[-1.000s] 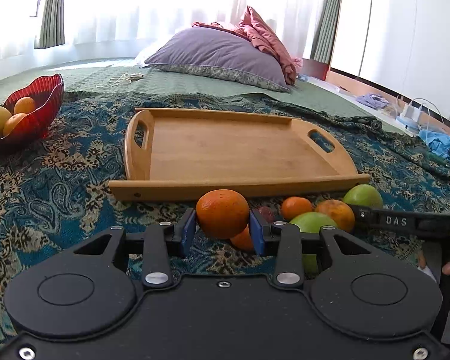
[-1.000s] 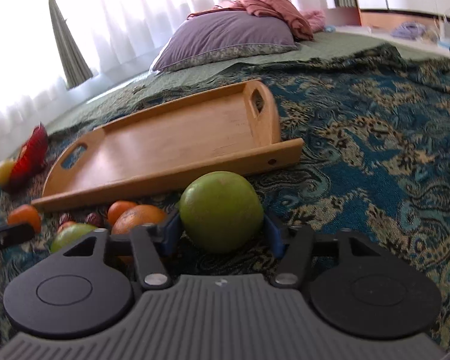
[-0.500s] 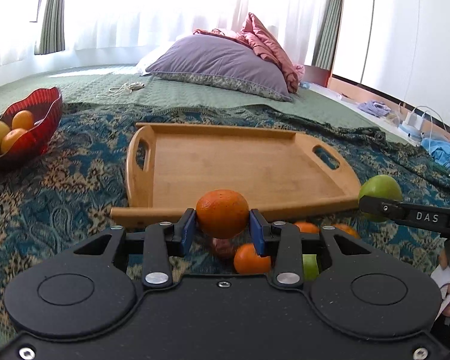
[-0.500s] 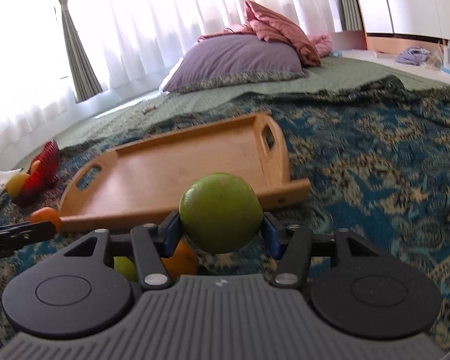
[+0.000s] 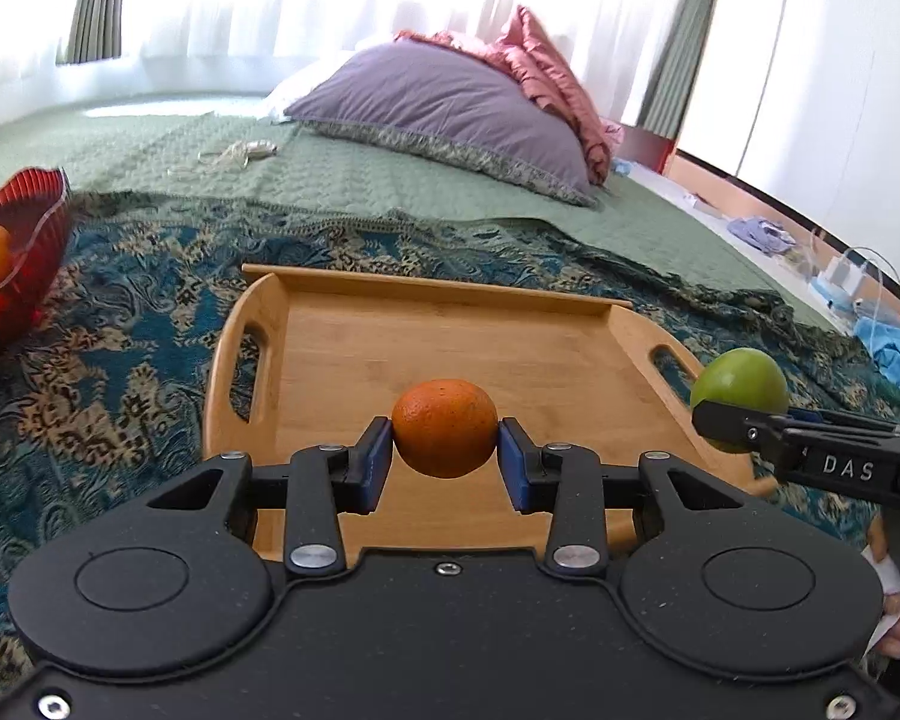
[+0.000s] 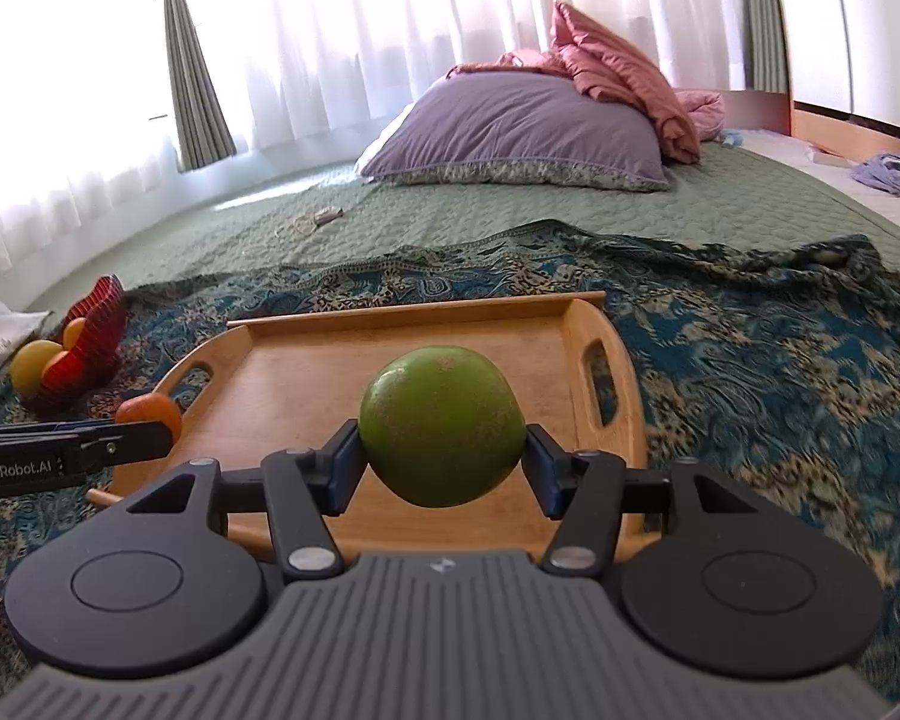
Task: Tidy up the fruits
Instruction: 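Lift and carry the mandarin and green apple over the wooden tray with both grippers, then lower the mandarin and green apple onto the tray and open both grippers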
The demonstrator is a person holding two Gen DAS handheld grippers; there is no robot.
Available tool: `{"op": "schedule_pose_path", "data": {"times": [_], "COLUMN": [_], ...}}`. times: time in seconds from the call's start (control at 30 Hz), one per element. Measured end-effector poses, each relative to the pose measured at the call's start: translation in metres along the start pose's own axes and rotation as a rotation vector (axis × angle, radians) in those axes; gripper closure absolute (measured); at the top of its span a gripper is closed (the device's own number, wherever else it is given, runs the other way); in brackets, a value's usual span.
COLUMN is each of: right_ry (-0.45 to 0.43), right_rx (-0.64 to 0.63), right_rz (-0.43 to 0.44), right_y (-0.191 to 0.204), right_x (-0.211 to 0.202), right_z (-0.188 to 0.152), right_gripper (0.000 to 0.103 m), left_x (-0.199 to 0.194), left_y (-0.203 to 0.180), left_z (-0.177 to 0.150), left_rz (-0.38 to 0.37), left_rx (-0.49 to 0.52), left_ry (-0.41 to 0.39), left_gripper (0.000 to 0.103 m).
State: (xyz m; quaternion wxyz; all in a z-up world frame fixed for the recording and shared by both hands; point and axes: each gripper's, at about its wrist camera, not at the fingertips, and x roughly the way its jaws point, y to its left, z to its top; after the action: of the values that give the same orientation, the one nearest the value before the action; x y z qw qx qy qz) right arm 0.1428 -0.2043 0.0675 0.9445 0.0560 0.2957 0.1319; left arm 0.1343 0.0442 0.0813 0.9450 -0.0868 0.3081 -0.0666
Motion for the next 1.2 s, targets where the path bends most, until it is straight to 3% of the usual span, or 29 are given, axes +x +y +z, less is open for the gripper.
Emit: {"op": "schedule_pose_path", "data": {"times": [0.2, 0.47, 1.2], "right_ry": [0.061, 0.158, 0.154], "right_rx": [-0.026, 0.006, 0.000], "right_rz": [-0.013, -0.019, -0.043], "right_y": [0.003, 0.001, 0.006], "right_x": [0.032, 0.059, 0.067], "right_z": [0.012, 0.008, 0.000], "right_gripper": [0.044, 0.044, 0.043], "left_x": [0.033, 0.053, 0.063], "left_y": [0.003, 0.001, 0.006], "left_z": [0.008, 0.006, -0.002], "left_rz": [0.033, 0.054, 0.091], "left_rx": [-0.024, -0.017, -0.010], "left_ry": [0.066, 0.096, 0.094], "left_gripper": [0.067, 0.067, 0.067]}}
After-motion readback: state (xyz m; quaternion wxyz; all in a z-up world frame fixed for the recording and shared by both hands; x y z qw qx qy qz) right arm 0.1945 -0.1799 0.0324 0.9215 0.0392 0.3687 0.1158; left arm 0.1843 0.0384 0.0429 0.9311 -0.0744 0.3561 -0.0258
